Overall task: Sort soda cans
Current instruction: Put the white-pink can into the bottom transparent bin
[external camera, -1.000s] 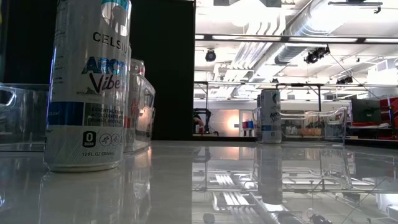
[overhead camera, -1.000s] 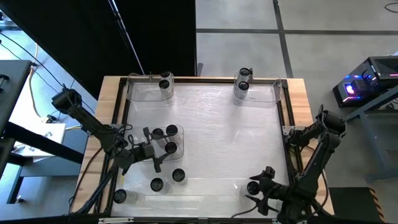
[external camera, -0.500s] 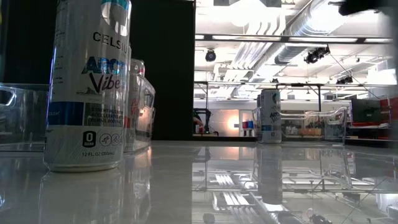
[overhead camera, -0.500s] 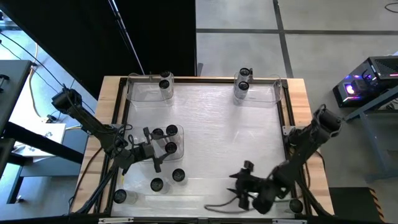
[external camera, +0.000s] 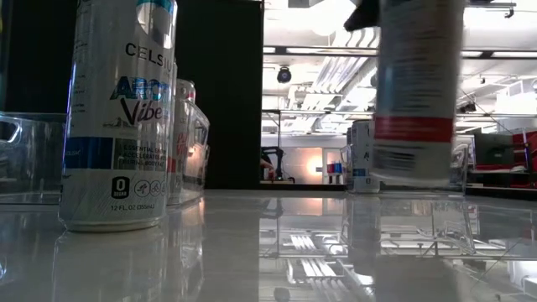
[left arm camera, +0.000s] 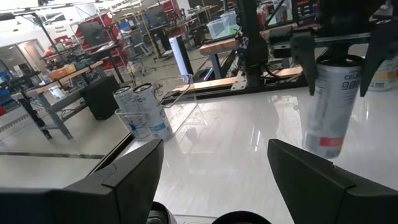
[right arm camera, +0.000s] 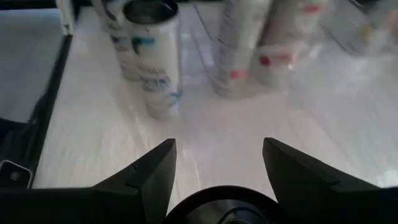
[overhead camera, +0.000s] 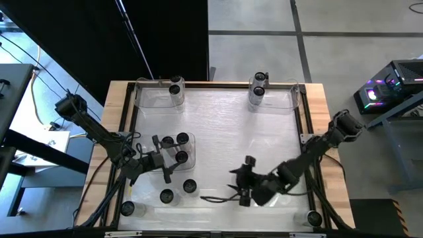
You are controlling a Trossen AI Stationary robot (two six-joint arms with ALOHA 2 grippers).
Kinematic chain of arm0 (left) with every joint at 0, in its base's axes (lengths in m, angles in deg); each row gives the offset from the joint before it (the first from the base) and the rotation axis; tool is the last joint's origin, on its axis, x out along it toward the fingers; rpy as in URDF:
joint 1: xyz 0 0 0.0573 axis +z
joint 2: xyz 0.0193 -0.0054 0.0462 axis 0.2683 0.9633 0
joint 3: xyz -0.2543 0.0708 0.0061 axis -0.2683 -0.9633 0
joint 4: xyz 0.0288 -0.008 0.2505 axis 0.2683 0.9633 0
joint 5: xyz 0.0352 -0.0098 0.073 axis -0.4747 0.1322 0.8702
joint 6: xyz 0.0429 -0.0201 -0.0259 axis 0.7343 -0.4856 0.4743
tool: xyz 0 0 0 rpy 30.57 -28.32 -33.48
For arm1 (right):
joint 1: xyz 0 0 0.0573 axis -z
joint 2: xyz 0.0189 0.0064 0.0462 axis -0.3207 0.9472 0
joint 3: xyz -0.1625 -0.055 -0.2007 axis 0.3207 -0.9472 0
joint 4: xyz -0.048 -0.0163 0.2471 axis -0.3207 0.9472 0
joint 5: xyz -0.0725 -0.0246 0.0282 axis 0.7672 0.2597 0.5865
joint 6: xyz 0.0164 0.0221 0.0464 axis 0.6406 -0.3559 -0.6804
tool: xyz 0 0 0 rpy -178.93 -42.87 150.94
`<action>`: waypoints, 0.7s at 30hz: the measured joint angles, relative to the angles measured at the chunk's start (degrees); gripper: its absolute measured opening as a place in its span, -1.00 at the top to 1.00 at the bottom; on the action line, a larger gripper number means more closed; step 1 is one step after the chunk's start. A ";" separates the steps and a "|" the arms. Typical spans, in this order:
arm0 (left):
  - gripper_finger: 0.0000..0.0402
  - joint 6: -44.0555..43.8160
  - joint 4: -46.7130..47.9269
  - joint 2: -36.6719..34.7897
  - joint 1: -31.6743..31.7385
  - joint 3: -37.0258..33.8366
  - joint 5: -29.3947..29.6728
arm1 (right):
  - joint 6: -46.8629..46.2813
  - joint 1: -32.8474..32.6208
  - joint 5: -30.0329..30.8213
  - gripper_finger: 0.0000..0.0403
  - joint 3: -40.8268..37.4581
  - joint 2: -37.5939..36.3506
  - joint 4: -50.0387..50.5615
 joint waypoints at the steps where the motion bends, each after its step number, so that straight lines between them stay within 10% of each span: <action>1: -0.41 0.00 -0.02 0.00 0.00 0.00 0.00 | 2.26 1.15 -1.51 -0.09 0.00 0.01 -1.53; 21: -0.41 -1.51 0.48 -0.02 -0.20 0.00 -0.44 | 15.38 14.52 -22.99 -0.09 -0.03 7.94 -18.82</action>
